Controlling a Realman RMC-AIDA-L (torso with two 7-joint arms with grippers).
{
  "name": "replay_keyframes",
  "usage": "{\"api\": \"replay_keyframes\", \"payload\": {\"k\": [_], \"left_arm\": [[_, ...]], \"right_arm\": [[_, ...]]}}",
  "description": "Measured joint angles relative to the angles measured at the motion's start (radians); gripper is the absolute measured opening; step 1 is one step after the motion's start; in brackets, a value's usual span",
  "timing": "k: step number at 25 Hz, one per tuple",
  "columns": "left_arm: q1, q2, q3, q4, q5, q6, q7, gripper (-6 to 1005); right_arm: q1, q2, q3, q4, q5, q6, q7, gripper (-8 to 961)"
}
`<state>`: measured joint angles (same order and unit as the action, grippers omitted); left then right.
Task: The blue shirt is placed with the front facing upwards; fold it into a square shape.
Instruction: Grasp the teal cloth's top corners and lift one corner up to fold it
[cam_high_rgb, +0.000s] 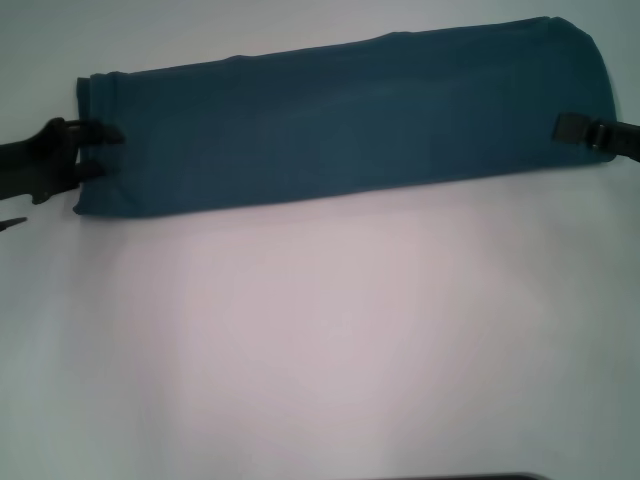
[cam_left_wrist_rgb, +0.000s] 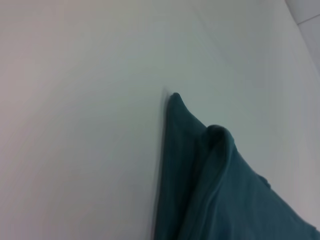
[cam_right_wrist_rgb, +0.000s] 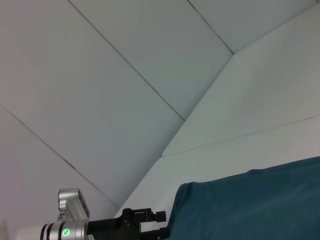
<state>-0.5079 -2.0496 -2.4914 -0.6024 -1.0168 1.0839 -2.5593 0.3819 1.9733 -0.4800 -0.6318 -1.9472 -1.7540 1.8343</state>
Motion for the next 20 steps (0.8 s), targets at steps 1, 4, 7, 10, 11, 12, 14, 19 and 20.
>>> {"api": "replay_keyframes", "payload": {"k": [1,4,7,10,11,12,14,19,20], "left_arm": [[0.004,0.000,-0.005,-0.008,-0.008,0.011,0.002,581],[0.009,0.000,-0.030,-0.027,-0.048,0.056,0.014,581],[0.008,-0.006,-0.048,-0.042,-0.070,0.071,0.016,581],[-0.008,-0.023,-0.042,-0.049,-0.063,0.043,0.016,581],[-0.014,-0.029,-0.039,-0.049,-0.057,0.026,0.018,581],[-0.019,-0.032,-0.034,-0.050,-0.049,0.009,0.019,581],[-0.025,-0.035,-0.020,-0.049,-0.041,-0.019,0.018,581],[-0.023,-0.036,0.024,-0.045,-0.038,-0.086,0.010,582],[-0.019,-0.035,0.027,-0.044,-0.037,-0.092,0.008,582]], "right_arm": [[0.000,0.000,0.000,0.000,0.001,0.000,0.002,944],[-0.001,-0.001,0.000,0.000,0.005,0.000,0.004,945],[0.000,0.001,0.000,0.000,0.005,0.001,0.004,945],[0.001,0.003,0.000,0.000,0.006,0.001,0.004,945],[0.001,0.003,0.001,0.000,0.006,0.001,0.004,945],[0.001,0.003,0.001,0.000,0.006,0.001,0.004,945],[0.001,0.003,0.002,0.000,0.006,0.001,0.008,945],[0.002,0.002,0.007,0.000,0.007,0.001,0.012,945],[0.002,0.003,0.008,0.000,0.007,0.001,0.013,945]]}}
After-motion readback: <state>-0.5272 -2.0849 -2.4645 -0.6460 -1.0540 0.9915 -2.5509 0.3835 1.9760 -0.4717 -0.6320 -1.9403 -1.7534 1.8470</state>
